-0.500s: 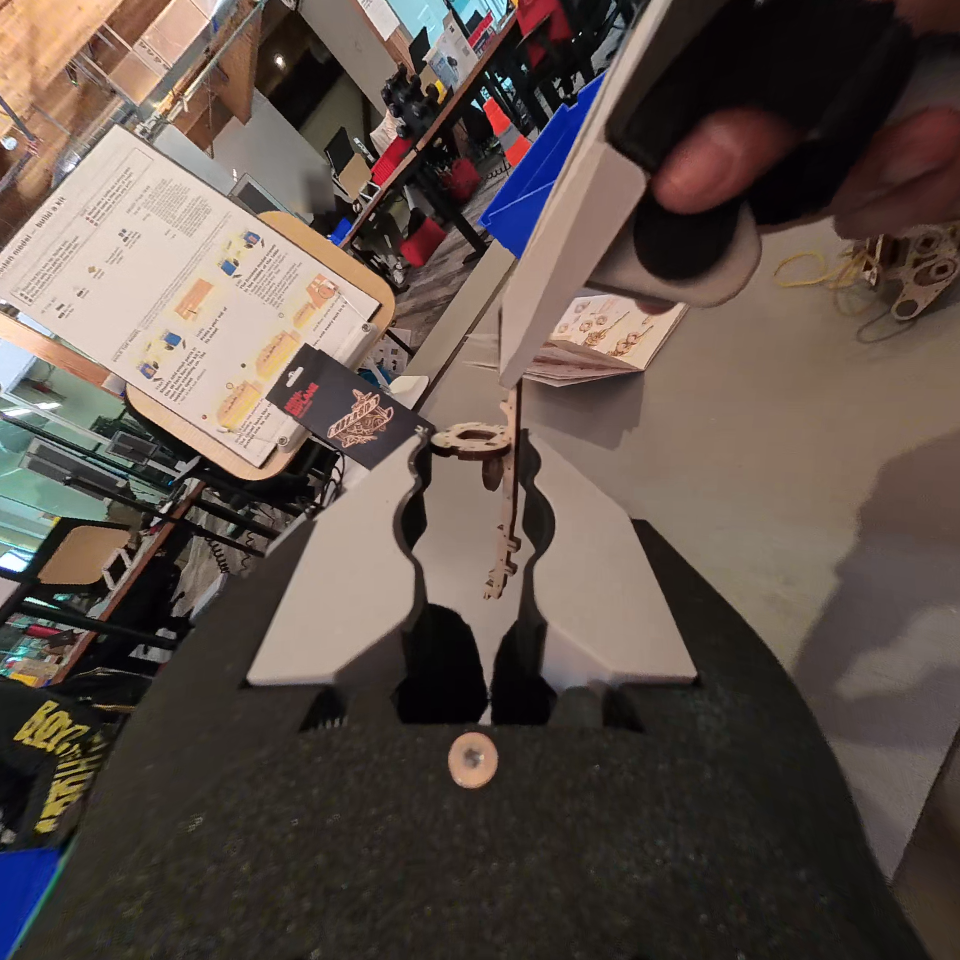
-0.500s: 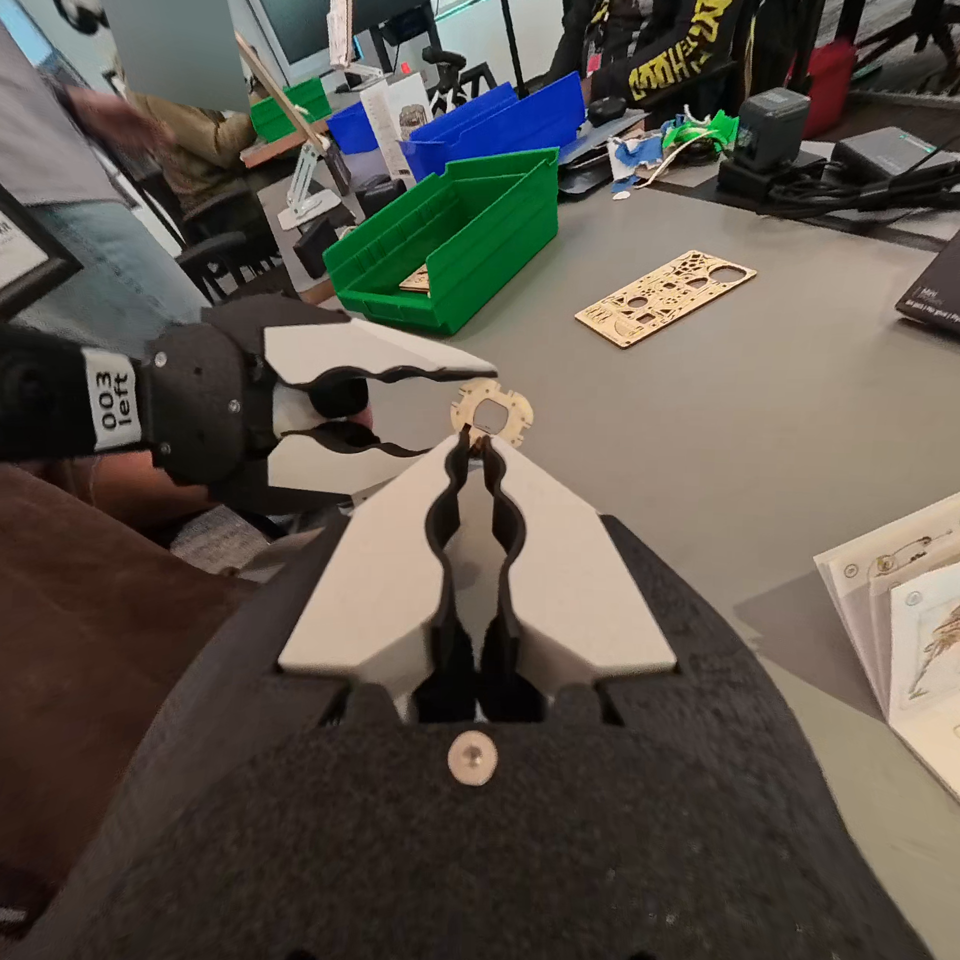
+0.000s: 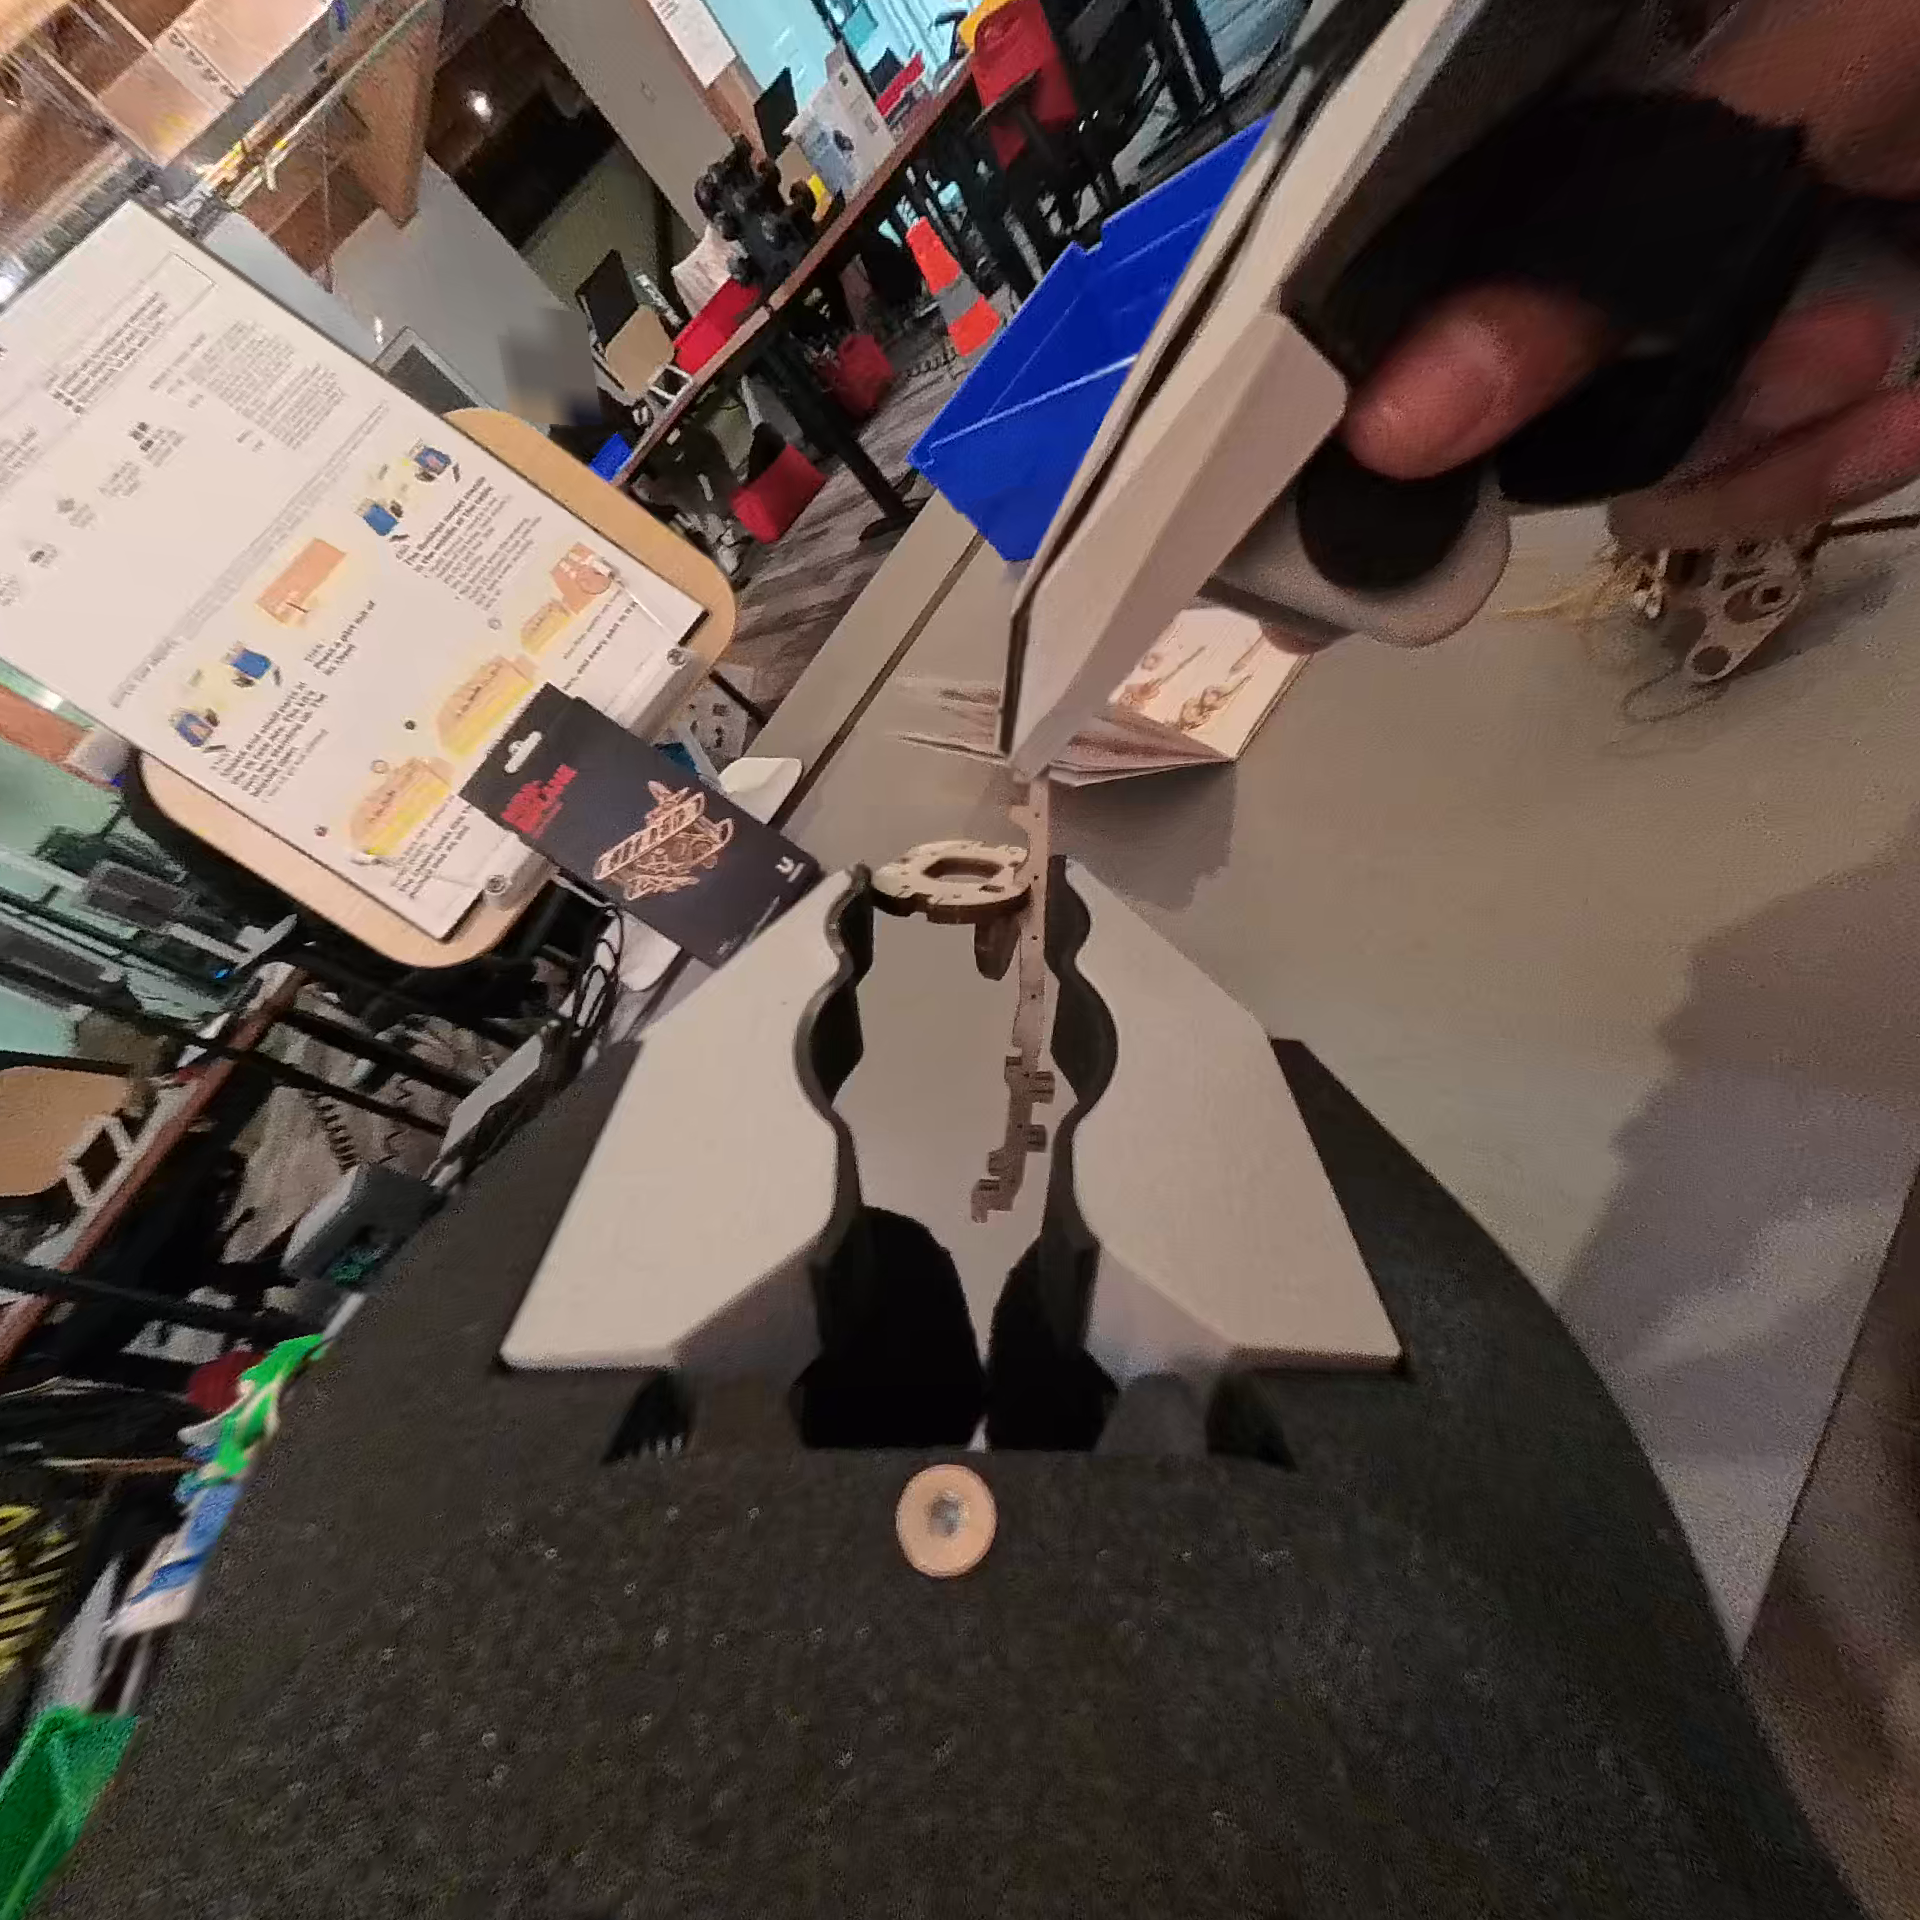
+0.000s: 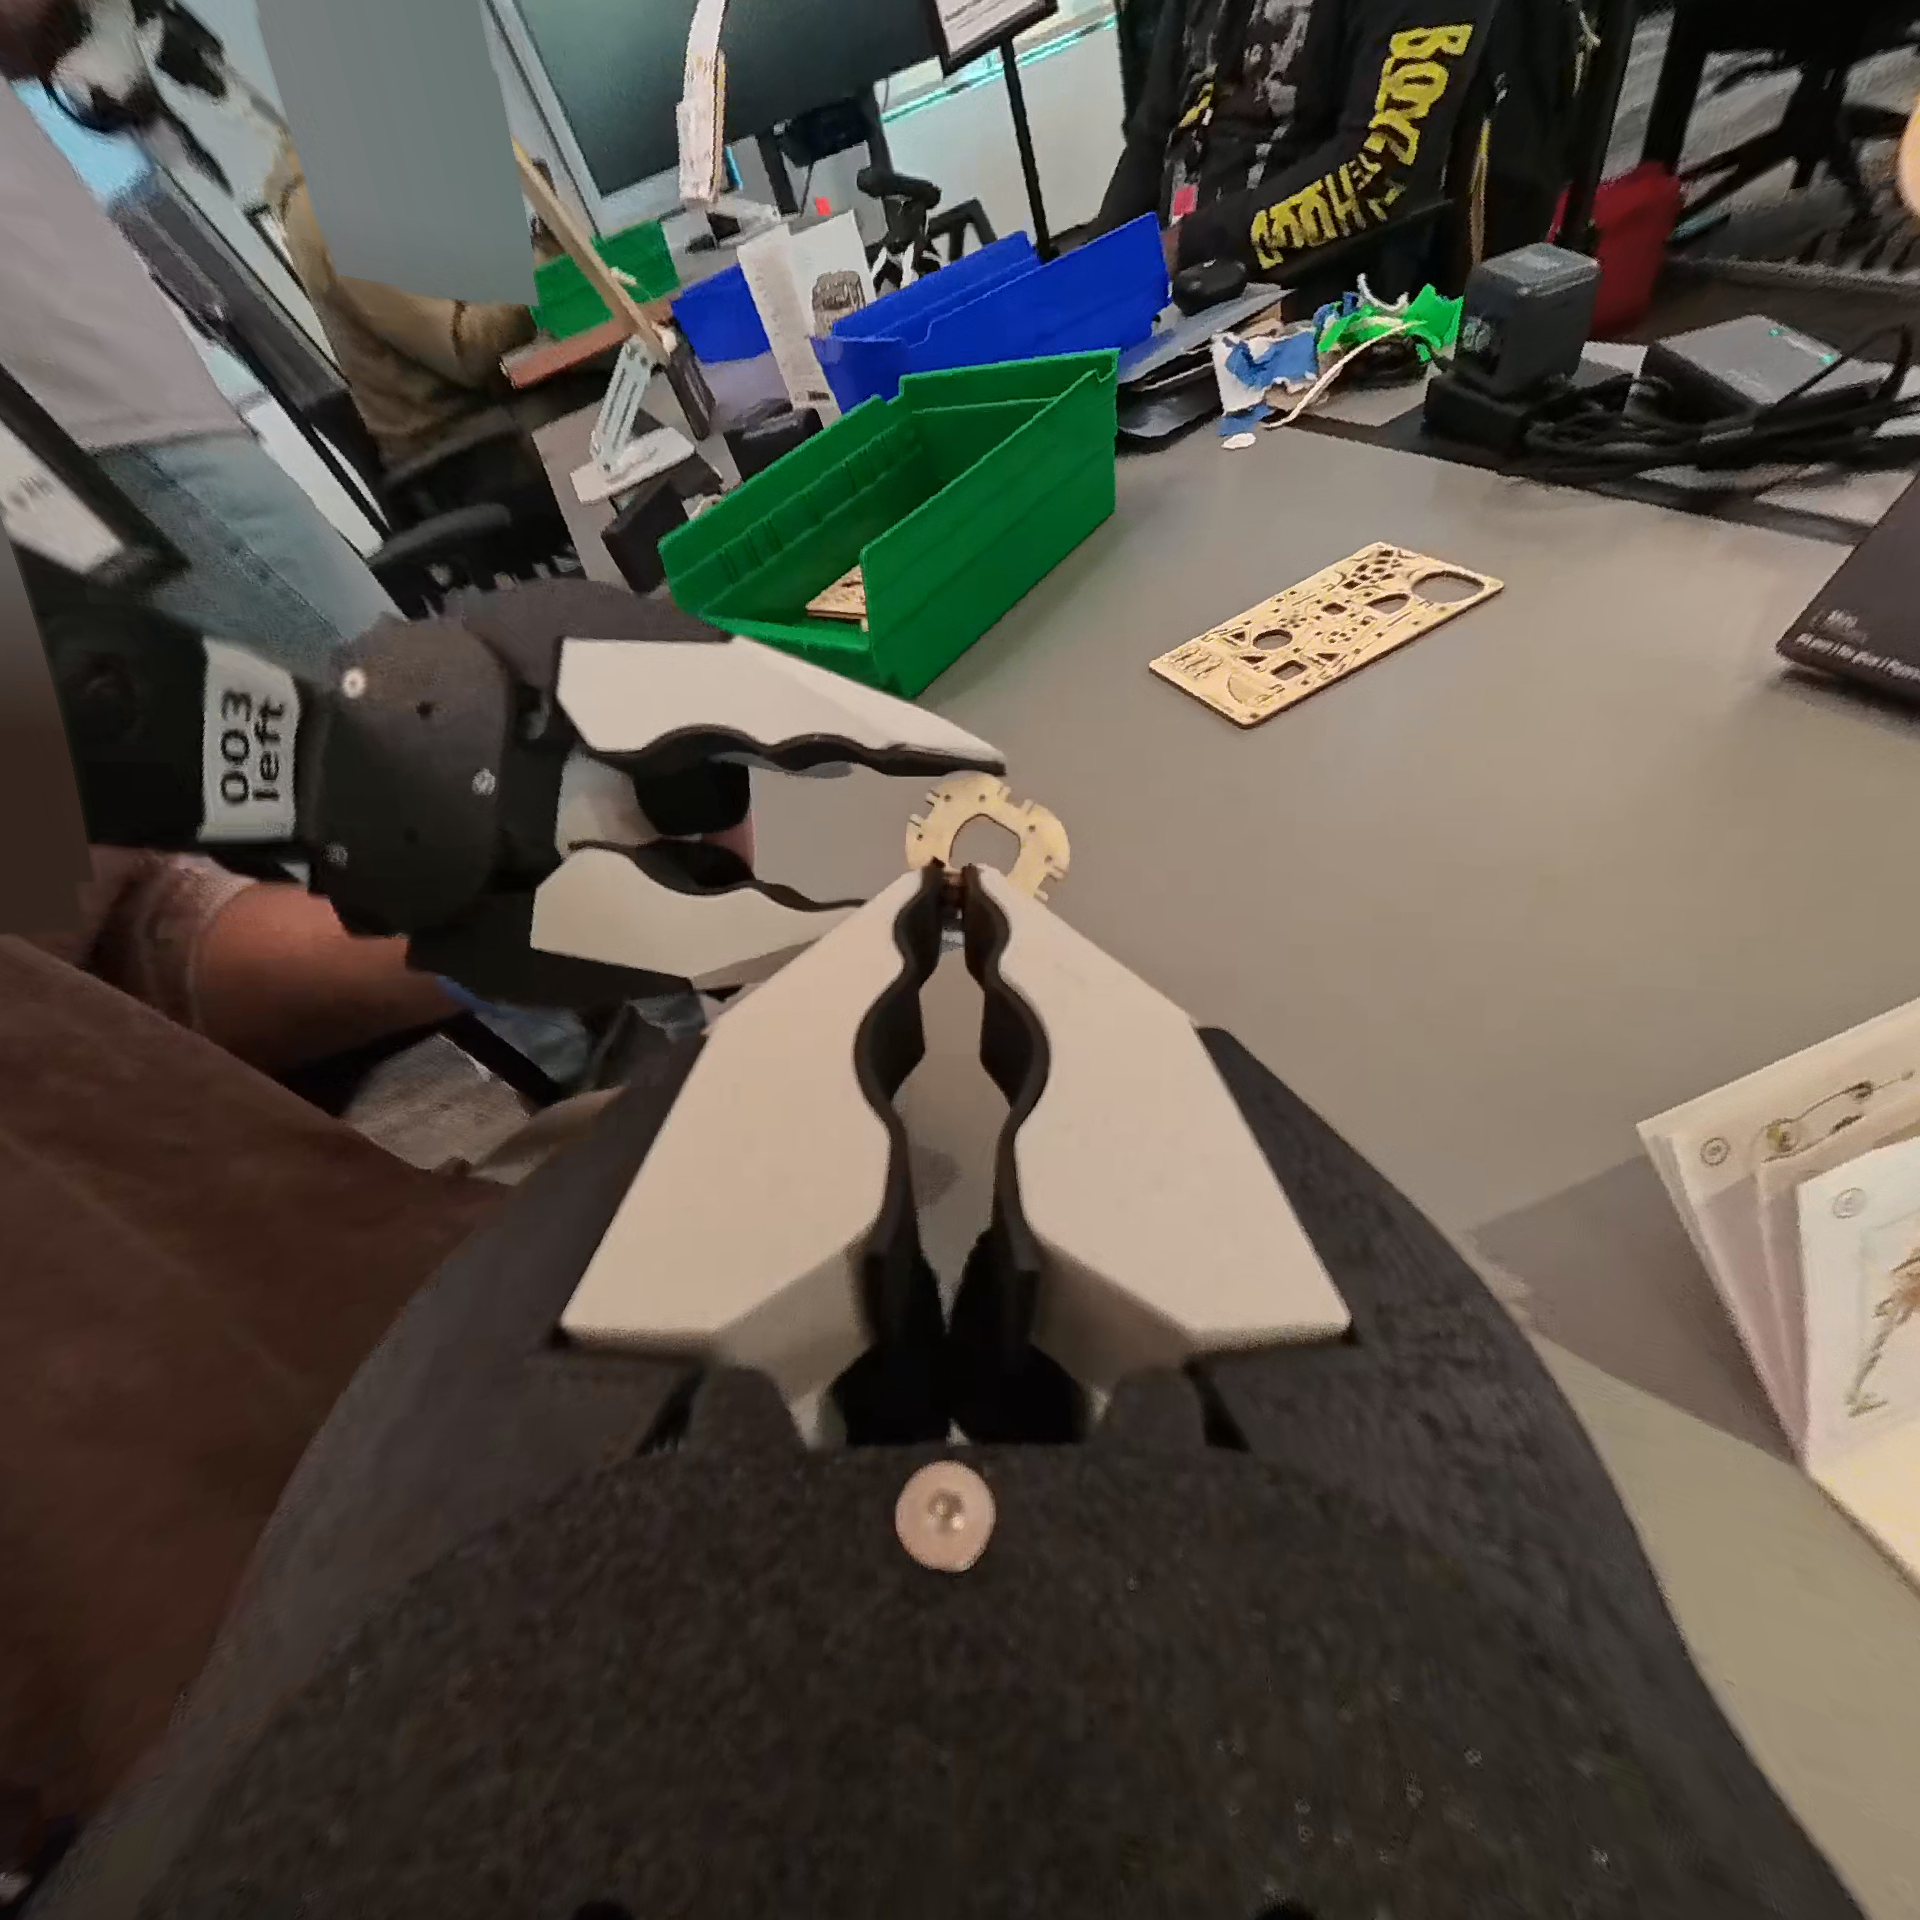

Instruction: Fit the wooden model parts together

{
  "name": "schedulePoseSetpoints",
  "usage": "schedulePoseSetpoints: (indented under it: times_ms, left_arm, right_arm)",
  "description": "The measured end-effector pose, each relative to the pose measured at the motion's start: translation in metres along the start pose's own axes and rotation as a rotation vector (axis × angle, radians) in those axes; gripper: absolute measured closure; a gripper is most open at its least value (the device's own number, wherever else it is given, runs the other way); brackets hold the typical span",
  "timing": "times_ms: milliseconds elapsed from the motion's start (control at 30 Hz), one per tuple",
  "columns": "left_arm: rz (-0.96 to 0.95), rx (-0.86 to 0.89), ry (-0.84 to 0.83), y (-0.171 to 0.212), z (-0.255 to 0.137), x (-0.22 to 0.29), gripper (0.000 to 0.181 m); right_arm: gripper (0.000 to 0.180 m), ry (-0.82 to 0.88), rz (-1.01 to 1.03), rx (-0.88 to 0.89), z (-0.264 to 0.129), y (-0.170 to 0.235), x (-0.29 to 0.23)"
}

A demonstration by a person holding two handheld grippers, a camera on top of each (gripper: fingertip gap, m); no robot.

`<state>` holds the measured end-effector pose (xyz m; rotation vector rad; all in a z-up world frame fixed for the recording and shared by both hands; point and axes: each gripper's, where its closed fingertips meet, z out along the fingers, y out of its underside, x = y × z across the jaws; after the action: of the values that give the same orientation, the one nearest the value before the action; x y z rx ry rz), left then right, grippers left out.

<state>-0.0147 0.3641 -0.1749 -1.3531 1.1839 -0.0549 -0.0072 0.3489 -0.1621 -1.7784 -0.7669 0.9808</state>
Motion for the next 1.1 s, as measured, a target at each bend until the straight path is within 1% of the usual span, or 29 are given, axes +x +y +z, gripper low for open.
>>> schedulePoseSetpoints:
  times_ms: [67, 167, 300, 367, 433, 500, 533, 600, 667, 733, 933, 1100]
  left_arm:
    - [0.017, -0.023, 0.000, 0.000, 0.000, 0.002, 0.150]
    - [-0.015, -0.041, 0.016, 0.001, 0.001, 0.003, 0.150]
    - [-0.025, -0.076, -0.029, 0.002, 0.004, -0.001, 0.150]
    - [-0.020, -0.101, -0.044, 0.006, 0.006, -0.001, 0.151]
    - [0.004, -0.127, -0.050, 0.010, 0.009, 0.001, 0.151]
    - [0.038, -0.135, -0.061, 0.013, 0.010, 0.001, 0.151]
    - [0.044, -0.143, -0.056, 0.015, 0.012, 0.002, 0.151]
    - [0.045, -0.141, -0.053, 0.014, 0.013, 0.003, 0.150]
    - [0.056, -0.142, -0.041, 0.013, 0.013, 0.006, 0.150]
    - [0.078, -0.155, -0.052, 0.015, 0.013, 0.005, 0.151]
    - [0.097, -0.198, -0.103, 0.017, 0.013, -0.001, 0.150]
    - [0.102, -0.197, -0.071, 0.018, 0.012, 0.001, 0.150]
  right_arm:
    - [0.177, -0.015, 0.033, 0.008, 0.000, 0.000, 0.001]
    - [0.177, -0.015, 0.076, 0.026, 0.000, 0.001, 0.002]
    - [0.177, 0.020, 0.152, 0.071, 0.001, -0.001, 0.007]
    - [0.177, 0.024, 0.183, 0.077, 0.002, 0.001, 0.010]
    - [0.176, 0.004, 0.206, 0.039, 0.004, 0.008, 0.012]
    - [0.167, -0.041, 0.252, 0.020, 0.005, 0.011, 0.011]
    - [0.167, -0.052, 0.269, 0.021, 0.005, 0.012, 0.011]
    - [0.170, -0.041, 0.254, 0.008, 0.008, 0.016, 0.012]
    - [0.177, -0.008, 0.216, 0.010, 0.010, 0.017, 0.015]
    - [0.177, -0.003, 0.207, 0.005, 0.012, 0.019, 0.016]
    - [0.177, -0.011, 0.396, 0.107, 0.015, 0.017, 0.020]
    - [0.177, -0.037, 0.435, 0.116, 0.016, 0.018, 0.018]
